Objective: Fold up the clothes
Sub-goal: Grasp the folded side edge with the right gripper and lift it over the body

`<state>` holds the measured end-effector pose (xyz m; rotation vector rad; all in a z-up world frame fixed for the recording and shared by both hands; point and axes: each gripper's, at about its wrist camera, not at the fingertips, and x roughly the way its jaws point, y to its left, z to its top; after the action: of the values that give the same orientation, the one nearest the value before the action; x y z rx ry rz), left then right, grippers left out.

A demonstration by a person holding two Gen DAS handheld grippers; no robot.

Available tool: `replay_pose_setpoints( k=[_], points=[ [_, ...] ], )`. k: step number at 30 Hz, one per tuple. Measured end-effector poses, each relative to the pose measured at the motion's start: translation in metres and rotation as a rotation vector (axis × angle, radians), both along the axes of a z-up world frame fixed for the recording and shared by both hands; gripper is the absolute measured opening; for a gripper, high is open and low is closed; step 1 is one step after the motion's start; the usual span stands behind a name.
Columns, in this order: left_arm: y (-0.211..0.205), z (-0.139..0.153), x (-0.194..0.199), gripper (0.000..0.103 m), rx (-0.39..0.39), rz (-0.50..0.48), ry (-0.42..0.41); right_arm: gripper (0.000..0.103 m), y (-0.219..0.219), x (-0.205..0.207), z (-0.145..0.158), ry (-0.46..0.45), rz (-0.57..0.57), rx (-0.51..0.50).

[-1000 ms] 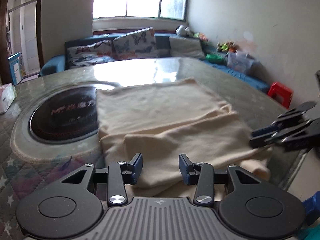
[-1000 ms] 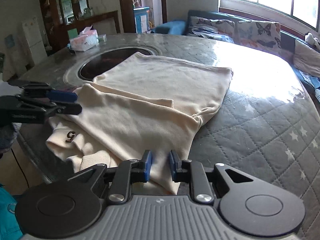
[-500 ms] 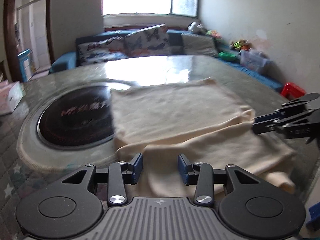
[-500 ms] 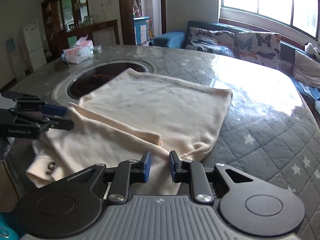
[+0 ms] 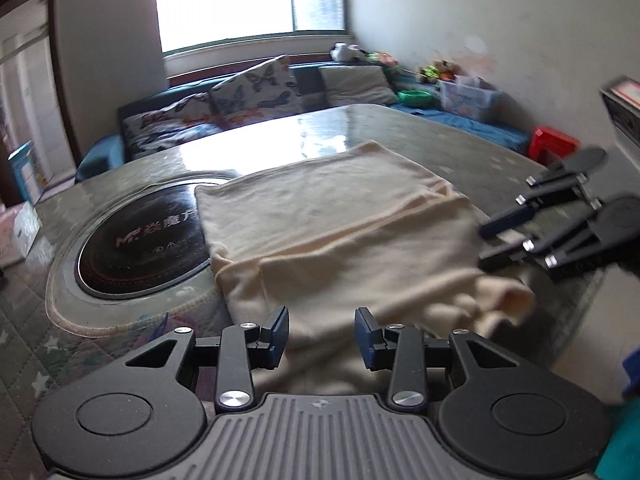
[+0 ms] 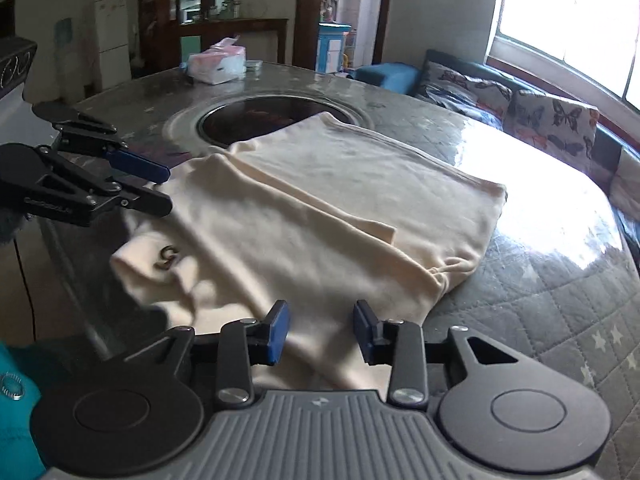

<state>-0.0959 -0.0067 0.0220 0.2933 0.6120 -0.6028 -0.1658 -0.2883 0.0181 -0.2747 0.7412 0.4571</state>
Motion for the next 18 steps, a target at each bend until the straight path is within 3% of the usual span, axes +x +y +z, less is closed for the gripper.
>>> replay_pose_setpoints(
  k=[3, 10, 13, 15, 17, 18],
  points=[
    [0.007, 0.002, -0.017, 0.040, 0.047, -0.060, -0.038, 0.037, 0.000, -0.008, 0.008, -0.018, 0.013, 0.001],
    [-0.007, -0.015, -0.041, 0.040, 0.177, -0.188, -0.164, 0.051, 0.000, -0.024, 0.012, -0.036, 0.048, -0.087],
    [-0.017, -0.022, -0.046, 0.040, 0.190, -0.234, -0.202, 0.055, 0.001, -0.031, 0.011, -0.038, 0.069, -0.132],
    [-0.022, -0.024, -0.045, 0.033, 0.186, -0.247, -0.217, 0.059, 0.002, -0.036, 0.010, -0.042, 0.090, -0.152],
    [-0.024, -0.023, -0.041, 0.017, 0.165, -0.248, -0.220, 0.063, 0.004, -0.042, 0.008, -0.051, 0.116, -0.194],
    [-0.023, -0.021, -0.038, 0.016, 0.146, -0.238, -0.215, 0.064, 0.005, -0.045, 0.006, -0.055, 0.129, -0.215]
  ],
)
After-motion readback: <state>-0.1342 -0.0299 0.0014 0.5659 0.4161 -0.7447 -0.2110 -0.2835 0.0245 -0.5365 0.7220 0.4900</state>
